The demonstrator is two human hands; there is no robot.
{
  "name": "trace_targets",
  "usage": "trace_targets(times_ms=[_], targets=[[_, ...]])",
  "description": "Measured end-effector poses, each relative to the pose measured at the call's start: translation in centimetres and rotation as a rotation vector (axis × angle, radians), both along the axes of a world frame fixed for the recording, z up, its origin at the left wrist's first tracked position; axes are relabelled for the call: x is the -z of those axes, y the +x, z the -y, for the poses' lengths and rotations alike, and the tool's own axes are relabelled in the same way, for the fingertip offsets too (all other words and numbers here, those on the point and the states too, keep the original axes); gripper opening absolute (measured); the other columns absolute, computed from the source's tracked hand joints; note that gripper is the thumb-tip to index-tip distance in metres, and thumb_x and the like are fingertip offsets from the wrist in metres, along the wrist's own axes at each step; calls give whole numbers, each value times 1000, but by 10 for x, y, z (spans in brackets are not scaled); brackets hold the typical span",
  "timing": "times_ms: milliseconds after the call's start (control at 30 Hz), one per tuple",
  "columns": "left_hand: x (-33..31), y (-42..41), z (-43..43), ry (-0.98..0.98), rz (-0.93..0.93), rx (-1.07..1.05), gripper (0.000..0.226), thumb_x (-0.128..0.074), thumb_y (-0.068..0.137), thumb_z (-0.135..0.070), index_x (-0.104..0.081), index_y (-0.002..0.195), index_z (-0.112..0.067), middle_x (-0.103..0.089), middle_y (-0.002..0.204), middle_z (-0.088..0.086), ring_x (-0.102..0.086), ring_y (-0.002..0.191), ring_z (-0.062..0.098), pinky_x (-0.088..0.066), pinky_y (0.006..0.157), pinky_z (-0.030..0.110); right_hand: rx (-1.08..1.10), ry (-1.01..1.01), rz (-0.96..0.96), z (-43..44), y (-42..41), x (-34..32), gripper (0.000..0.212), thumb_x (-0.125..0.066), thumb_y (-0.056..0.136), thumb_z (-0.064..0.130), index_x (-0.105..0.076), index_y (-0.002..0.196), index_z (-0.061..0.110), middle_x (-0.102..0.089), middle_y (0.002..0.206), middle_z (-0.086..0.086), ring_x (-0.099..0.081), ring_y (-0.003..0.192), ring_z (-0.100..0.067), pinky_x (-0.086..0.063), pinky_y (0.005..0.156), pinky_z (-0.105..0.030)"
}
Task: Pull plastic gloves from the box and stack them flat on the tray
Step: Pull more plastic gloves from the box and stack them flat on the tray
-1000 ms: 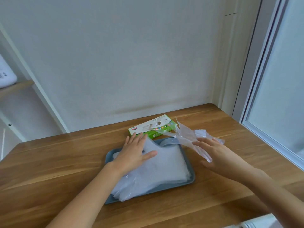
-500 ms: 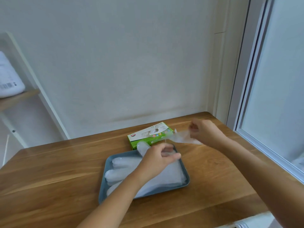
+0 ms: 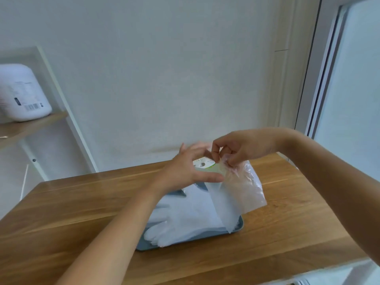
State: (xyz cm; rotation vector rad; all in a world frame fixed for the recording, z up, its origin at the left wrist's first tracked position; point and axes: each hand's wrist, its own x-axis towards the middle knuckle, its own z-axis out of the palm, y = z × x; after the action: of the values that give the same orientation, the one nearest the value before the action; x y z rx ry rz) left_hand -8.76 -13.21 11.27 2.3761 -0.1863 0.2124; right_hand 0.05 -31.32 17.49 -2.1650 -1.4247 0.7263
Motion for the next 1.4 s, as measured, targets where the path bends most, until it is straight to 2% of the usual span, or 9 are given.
trace_targets(times_ms=[100, 200, 300, 433, 667, 833, 933, 1133, 1400], targets=[[4, -6, -14, -208, -162, 40, 14, -81, 76, -30, -71, 79, -22, -72, 96, -12, -62, 92, 2, -38, 90, 27, 103, 95, -28, -6, 8, 14, 16, -51, 82, 8, -56, 95, 15, -58, 70, -5, -51, 63, -14, -42, 63, -23], [11, -11, -27, -399, -237, 28, 17, -77, 80, -26, -65, 75, -15, -64, 71, 2, -55, 64, 11, -42, 68, 24, 233, 151, -89, -12, 11, 32, 1, -59, 92, 20, -59, 93, 21, -53, 62, 9, -46, 59, -9, -40, 57, -20], [13, -14, -42, -537, -284, -104, 24, -80, 72, -31, -63, 75, -15, -49, 67, 5, -41, 51, 10, -34, 48, 17, 177, 79, -10, -20, 12, 47, 16, -71, 83, 37, -63, 92, 27, -57, 69, 19, -51, 63, -2, -42, 60, -17], [9, -17, -66, -354, -269, -215, 24, -81, 71, -27, -63, 70, -12, -50, 55, -7, -35, 47, 6, -30, 45, 14, 266, 201, 120, -40, 18, 58, 10, -69, 86, 22, -71, 81, 14, -63, 64, 12, -53, 56, 2, -41, 62, -16], [-5, -24, -105, 129, 169, -480, 17, -83, 74, -20, -67, 72, -17, -65, 69, -13, -57, 66, 4, -43, 64, 23, 322, 437, 552, -73, 23, 74, 20, -71, 84, 29, -73, 94, 12, -68, 91, 0, -45, 79, -12, -28, 64, -22], [-6, -46, -101, 342, 529, -516, 14, -76, 80, -15, -63, 75, -16, -61, 73, -9, -58, 73, 14, -49, 73, 32, 268, 758, 733, -79, 22, 87, 12, -78, 77, 18, -70, 81, 10, -67, 79, 1, -42, 75, -15, -33, 67, -28], [4, -58, -95, 571, 691, -456, 17, -77, 76, -5, -62, 75, -13, -58, 71, -8, -53, 72, 12, -38, 101, 34, 242, 794, 780, -73, 20, 103, 15, -79, 74, 14, -65, 78, 13, -63, 75, 4, -40, 73, -13, -38, 65, -31], [53, -70, -75, 688, 593, -388, 28, -84, 65, -10, -59, 72, -22, -57, 73, -15, -50, 84, 8, -20, 105, 38, 137, 649, 851, -53, 21, 147, 34, -70, 61, -12, -62, 80, 16, -59, 78, 6, -40, 77, -15, -28, 66, -27], [113, -66, -60, 765, 296, -316, 37, -93, 49, -24, -58, 60, -29, -53, 63, -18, -57, 74, 9, -22, 99, 41, 77, 530, 871, -40, 28, 191, 24, -85, 67, 15, -64, 75, 22, -59, 74, 10, -44, 79, -13, -24, 68, -24]])
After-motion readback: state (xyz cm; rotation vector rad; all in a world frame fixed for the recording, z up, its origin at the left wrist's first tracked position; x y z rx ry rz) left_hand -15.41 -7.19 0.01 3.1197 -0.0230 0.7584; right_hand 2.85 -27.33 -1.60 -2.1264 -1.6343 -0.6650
